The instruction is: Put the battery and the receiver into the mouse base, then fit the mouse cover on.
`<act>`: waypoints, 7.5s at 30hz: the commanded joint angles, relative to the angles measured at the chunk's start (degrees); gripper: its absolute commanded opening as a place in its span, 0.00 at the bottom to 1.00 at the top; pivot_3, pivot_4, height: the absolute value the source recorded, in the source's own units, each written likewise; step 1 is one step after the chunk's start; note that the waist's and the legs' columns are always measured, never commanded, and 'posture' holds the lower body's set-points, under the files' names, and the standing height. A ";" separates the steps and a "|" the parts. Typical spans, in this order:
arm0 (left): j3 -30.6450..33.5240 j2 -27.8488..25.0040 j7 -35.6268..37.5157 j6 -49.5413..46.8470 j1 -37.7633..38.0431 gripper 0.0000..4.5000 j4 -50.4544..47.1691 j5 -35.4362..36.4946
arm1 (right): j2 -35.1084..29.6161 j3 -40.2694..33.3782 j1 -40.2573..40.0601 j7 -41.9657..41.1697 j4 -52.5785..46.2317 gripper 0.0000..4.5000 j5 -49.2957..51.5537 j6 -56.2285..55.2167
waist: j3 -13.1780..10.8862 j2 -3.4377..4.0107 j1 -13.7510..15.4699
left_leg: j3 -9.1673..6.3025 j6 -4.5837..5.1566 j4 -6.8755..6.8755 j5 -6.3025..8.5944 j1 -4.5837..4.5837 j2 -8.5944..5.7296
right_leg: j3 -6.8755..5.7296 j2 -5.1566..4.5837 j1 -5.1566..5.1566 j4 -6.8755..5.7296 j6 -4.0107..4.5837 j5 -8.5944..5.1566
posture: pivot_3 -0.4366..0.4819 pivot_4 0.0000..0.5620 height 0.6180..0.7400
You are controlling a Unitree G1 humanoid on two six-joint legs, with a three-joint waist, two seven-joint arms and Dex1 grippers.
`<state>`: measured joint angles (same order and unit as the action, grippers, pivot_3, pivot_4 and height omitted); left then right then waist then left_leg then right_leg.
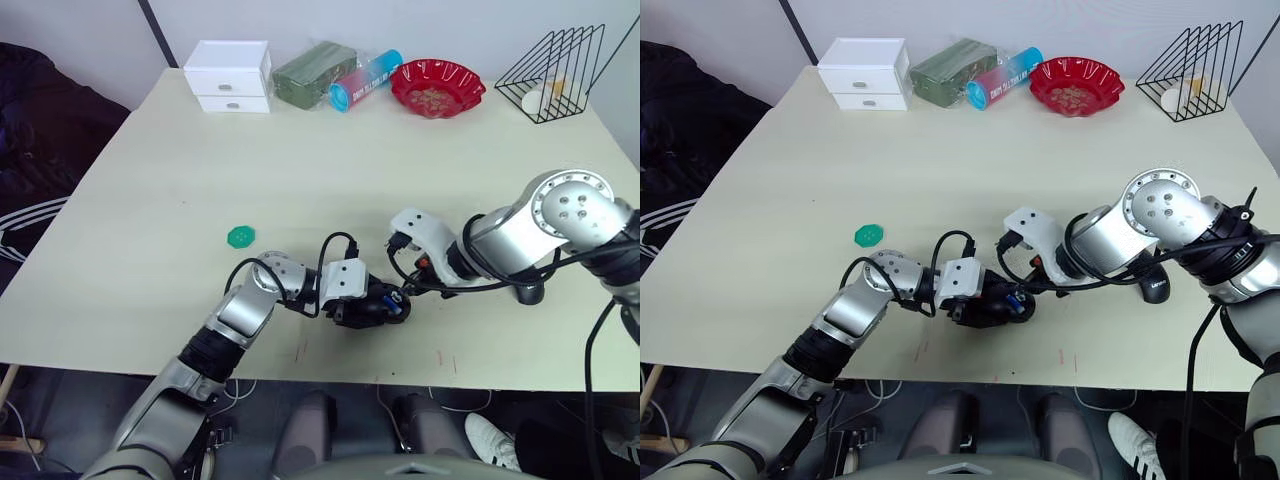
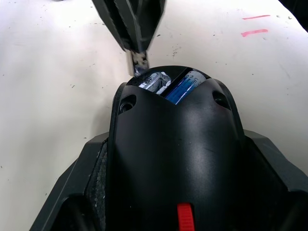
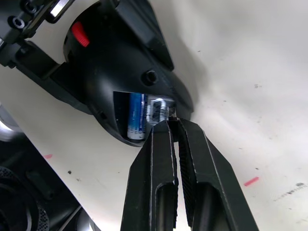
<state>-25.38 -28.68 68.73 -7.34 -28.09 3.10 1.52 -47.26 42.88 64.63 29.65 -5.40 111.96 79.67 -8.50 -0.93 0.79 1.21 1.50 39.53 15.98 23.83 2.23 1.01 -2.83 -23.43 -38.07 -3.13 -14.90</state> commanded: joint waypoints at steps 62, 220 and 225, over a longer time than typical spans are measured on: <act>-2.65 -0.77 -1.95 -3.49 2.23 0.66 -1.61 -4.06 | 4.22 3.13 -1.57 7.59 2.80 0.00 1.04 0.06 | 0.32 0.10 -0.19 | -0.01 0.01 -0.10 0.01 -0.07 0.06 | 0.00 0.00 0.02 0.07 0.01 -0.01 | 0.48 0.27 1.00; -1.94 -2.11 1.18 -6.81 -0.48 0.66 -2.04 -2.01 | 6.19 -25.89 -59.02 -58.50 -31.13 0.01 -87.28 -50.15 | 0.18 0.17 -0.15 | 0.02 -0.01 -0.19 0.00 -0.10 -0.02 | 0.12 0.26 0.00 0.17 0.01 -0.04 | 0.48 0.27 1.00; -2.03 -1.93 1.28 -6.78 -0.65 0.66 -1.80 -1.94 | 6.98 -25.55 -58.84 -60.80 -30.82 0.01 -89.04 -49.17 | 0.18 0.17 -0.13 | 0.01 -0.01 -0.18 -0.01 -0.11 -0.03 | 0.11 0.26 0.00 0.13 0.01 -0.04 | 0.48 0.27 1.00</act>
<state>-25.89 -29.88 69.81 -13.62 -29.07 0.55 1.16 -40.28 17.60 5.23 -30.12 -34.95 23.33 30.25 -8.31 -0.76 0.66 1.22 1.49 39.35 15.98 23.72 2.20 1.12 -2.57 -23.44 -37.95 -3.12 -14.94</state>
